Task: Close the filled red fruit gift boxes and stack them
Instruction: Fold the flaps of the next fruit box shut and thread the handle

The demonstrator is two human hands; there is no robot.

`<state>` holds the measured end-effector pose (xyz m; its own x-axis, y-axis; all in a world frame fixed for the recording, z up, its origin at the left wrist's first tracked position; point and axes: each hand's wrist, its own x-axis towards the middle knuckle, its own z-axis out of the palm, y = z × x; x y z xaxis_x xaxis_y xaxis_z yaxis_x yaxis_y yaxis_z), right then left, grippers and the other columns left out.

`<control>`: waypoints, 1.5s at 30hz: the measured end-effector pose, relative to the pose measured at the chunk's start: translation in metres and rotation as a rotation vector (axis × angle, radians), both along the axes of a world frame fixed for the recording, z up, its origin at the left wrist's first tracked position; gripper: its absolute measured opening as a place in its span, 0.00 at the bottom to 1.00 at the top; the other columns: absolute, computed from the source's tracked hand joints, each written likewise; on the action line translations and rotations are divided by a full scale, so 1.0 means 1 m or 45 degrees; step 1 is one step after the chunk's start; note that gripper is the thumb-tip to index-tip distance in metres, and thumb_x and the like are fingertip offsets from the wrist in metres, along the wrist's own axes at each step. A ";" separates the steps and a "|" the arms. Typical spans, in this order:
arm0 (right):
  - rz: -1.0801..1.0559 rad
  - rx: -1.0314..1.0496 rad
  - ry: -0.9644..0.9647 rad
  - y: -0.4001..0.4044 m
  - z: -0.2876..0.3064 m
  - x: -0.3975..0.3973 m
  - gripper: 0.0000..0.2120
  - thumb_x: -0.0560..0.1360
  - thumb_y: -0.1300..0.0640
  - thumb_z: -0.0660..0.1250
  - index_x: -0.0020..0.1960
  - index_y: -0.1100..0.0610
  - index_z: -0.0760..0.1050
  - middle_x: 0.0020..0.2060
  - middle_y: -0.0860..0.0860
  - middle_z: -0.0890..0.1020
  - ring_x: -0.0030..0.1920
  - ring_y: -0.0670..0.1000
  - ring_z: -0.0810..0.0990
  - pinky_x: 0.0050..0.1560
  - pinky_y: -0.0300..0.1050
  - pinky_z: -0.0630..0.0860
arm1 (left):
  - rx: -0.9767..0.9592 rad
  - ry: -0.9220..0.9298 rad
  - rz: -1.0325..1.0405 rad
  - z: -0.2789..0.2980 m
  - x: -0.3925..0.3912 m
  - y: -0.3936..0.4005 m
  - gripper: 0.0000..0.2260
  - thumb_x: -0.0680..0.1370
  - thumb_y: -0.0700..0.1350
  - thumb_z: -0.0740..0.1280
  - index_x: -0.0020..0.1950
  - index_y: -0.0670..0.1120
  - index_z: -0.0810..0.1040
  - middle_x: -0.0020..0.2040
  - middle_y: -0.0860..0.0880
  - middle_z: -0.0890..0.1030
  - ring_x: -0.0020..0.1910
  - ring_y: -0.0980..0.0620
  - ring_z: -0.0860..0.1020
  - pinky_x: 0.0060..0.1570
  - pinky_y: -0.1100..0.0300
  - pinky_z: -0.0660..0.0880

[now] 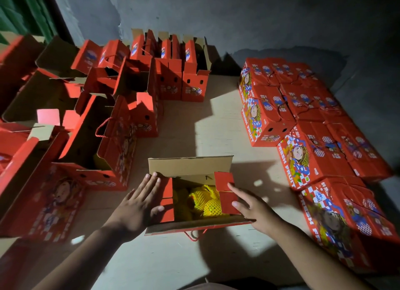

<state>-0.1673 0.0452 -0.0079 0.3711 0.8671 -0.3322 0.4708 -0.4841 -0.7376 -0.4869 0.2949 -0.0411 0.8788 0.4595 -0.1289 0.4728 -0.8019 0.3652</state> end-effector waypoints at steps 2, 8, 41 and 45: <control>0.043 -0.029 -0.063 -0.001 -0.003 0.000 0.26 0.86 0.53 0.62 0.79 0.33 0.59 0.78 0.43 0.69 0.78 0.41 0.65 0.76 0.34 0.60 | -0.003 0.003 0.010 0.001 -0.001 -0.001 0.34 0.84 0.70 0.43 0.84 0.55 0.34 0.84 0.57 0.32 0.83 0.55 0.33 0.83 0.45 0.52; 0.187 -0.103 -0.160 -0.009 -0.005 0.008 0.24 0.88 0.44 0.53 0.80 0.27 0.52 0.80 0.40 0.64 0.79 0.41 0.63 0.77 0.39 0.61 | 0.006 -0.079 0.011 0.014 -0.009 -0.011 0.29 0.85 0.66 0.40 0.85 0.58 0.42 0.85 0.58 0.40 0.84 0.55 0.39 0.80 0.51 0.58; -0.177 0.077 -0.009 0.007 0.005 0.003 0.39 0.76 0.49 0.76 0.79 0.31 0.60 0.73 0.36 0.72 0.72 0.37 0.71 0.72 0.45 0.72 | -0.246 -0.349 0.399 0.028 -0.006 -0.018 0.31 0.77 0.50 0.76 0.78 0.49 0.71 0.80 0.54 0.67 0.76 0.54 0.69 0.72 0.57 0.69; -0.150 0.140 -0.209 0.006 0.002 -0.001 0.39 0.75 0.50 0.77 0.77 0.32 0.60 0.69 0.33 0.72 0.69 0.33 0.70 0.70 0.43 0.73 | -0.212 -0.354 0.477 0.032 -0.004 -0.016 0.32 0.74 0.52 0.79 0.76 0.48 0.74 0.79 0.54 0.67 0.74 0.52 0.70 0.70 0.52 0.73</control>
<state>-0.1682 0.0515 -0.0057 0.5129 0.8425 -0.1648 0.5339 -0.4634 -0.7073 -0.4908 0.2789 -0.0086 0.6689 0.7432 -0.0119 0.5839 -0.5155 0.6271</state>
